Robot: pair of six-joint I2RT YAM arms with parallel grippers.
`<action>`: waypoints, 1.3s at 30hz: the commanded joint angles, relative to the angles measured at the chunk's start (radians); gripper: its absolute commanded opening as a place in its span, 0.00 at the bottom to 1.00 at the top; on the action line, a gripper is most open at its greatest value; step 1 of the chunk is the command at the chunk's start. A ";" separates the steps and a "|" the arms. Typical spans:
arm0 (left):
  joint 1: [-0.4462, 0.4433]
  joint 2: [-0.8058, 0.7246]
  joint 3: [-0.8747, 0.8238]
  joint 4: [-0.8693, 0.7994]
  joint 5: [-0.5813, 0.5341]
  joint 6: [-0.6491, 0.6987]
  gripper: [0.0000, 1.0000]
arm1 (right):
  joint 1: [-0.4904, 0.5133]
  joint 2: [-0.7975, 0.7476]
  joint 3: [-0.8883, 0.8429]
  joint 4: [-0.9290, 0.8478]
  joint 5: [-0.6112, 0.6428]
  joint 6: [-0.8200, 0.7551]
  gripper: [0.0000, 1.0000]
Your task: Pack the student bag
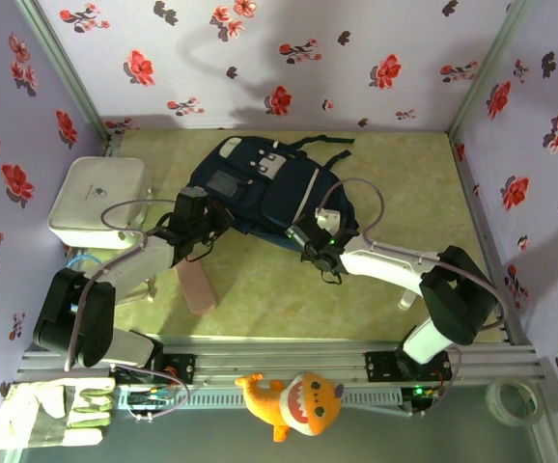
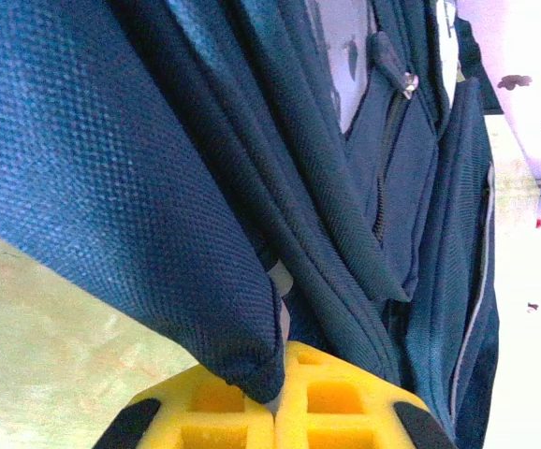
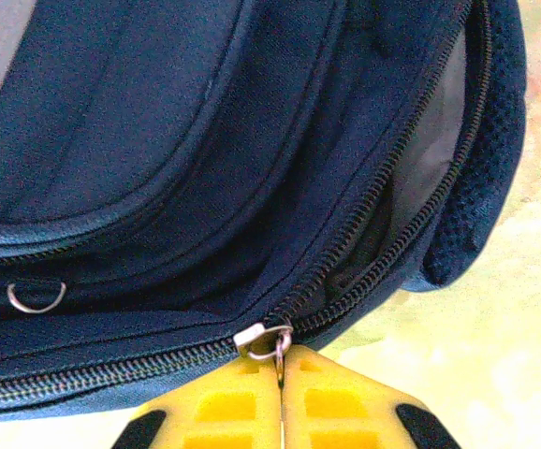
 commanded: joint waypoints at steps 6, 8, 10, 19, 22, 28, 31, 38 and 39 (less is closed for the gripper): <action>0.031 0.001 0.007 0.032 -0.012 0.028 0.00 | -0.011 0.059 0.047 0.070 -0.094 -0.131 0.11; 0.032 0.002 0.007 0.032 -0.009 0.029 0.00 | -0.011 0.072 0.052 0.079 -0.107 -0.142 0.13; 0.032 0.001 0.009 0.033 -0.006 0.027 0.00 | -0.010 0.077 0.053 0.082 -0.107 -0.143 0.15; 0.032 0.009 0.017 0.033 -0.001 0.031 0.00 | -0.013 0.085 0.054 0.066 -0.049 -0.135 0.13; 0.037 0.013 0.018 0.031 -0.001 0.041 0.00 | -0.020 0.067 0.046 0.023 0.024 -0.099 0.09; 0.054 0.046 0.046 0.007 -0.001 0.081 0.00 | -0.108 -0.027 -0.069 0.051 0.004 -0.020 0.06; 0.059 0.086 0.068 -0.001 0.000 0.112 0.00 | -0.141 -0.055 -0.104 0.064 -0.032 -0.020 0.06; 0.097 0.248 0.187 -0.043 0.026 0.220 0.00 | -0.097 -0.025 -0.053 0.094 -0.167 -0.133 0.01; 0.103 0.269 0.209 -0.061 0.028 0.241 0.00 | -0.079 -0.013 -0.040 0.095 -0.177 -0.148 0.01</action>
